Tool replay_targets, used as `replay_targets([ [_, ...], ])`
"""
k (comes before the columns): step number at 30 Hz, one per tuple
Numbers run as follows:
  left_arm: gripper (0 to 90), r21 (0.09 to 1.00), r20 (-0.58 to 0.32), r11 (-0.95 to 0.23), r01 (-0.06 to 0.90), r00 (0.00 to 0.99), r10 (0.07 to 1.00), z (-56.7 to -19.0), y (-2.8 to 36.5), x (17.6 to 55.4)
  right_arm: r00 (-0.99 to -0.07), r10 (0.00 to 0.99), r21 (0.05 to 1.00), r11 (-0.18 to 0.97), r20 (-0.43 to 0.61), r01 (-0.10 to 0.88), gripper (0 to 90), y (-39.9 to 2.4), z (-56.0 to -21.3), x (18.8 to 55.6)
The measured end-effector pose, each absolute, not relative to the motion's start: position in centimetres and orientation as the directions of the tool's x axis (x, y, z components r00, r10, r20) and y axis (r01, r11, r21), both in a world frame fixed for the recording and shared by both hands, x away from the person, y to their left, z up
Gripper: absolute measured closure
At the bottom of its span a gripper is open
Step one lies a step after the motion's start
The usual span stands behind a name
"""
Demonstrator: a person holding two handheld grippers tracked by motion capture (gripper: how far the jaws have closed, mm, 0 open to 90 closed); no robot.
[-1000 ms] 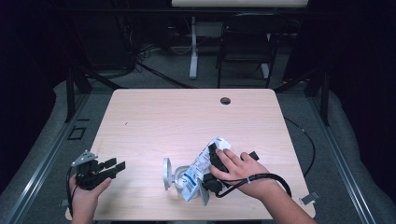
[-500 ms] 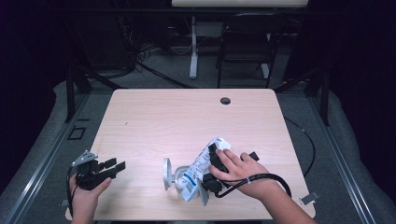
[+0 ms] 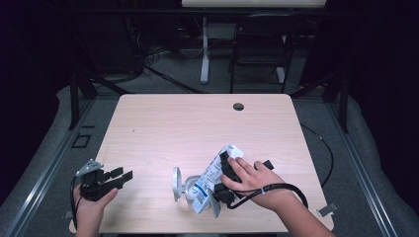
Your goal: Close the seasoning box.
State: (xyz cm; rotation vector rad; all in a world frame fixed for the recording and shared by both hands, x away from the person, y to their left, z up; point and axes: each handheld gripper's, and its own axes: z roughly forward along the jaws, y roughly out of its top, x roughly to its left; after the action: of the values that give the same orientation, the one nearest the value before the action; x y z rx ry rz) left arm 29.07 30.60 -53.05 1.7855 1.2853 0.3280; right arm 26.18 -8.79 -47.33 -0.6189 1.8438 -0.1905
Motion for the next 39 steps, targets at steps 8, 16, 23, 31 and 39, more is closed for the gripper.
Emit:
replay_targets([
  [8,50.2,0.772,-0.271,-0.07,0.632,0.427,0.863,-53.07,30.63,29.06,-0.237,-0.496,-0.416,0.853,-0.836,-0.317,59.3,-8.65,-47.21,26.13],
  [16,50.2,0.77,-0.27,-0.072,0.634,0.426,0.863,-53.06,30.63,29.07,-0.227,-0.496,-0.416,0.851,-0.838,-0.321,59.5,-8.66,-47.26,26.16],
  [23,50.2,0.772,-0.271,-0.07,0.632,0.426,0.863,-53.07,30.64,29.05,-0.233,-0.494,-0.417,0.853,-0.837,-0.314,59.5,-8.62,-47.17,26.05],
  [31,50.2,0.771,-0.271,-0.069,0.633,0.425,0.864,-53.11,30.66,29.06,-0.219,-0.491,-0.411,0.851,-0.843,-0.326,59.7,-8.55,-47.17,26.13],
  [39,50.2,0.775,-0.271,-0.066,0.629,0.425,0.864,-53.16,30.66,29.07,-0.221,-0.496,-0.418,0.851,-0.84,-0.318,59.8,-8.39,-46.97,26.08],
])
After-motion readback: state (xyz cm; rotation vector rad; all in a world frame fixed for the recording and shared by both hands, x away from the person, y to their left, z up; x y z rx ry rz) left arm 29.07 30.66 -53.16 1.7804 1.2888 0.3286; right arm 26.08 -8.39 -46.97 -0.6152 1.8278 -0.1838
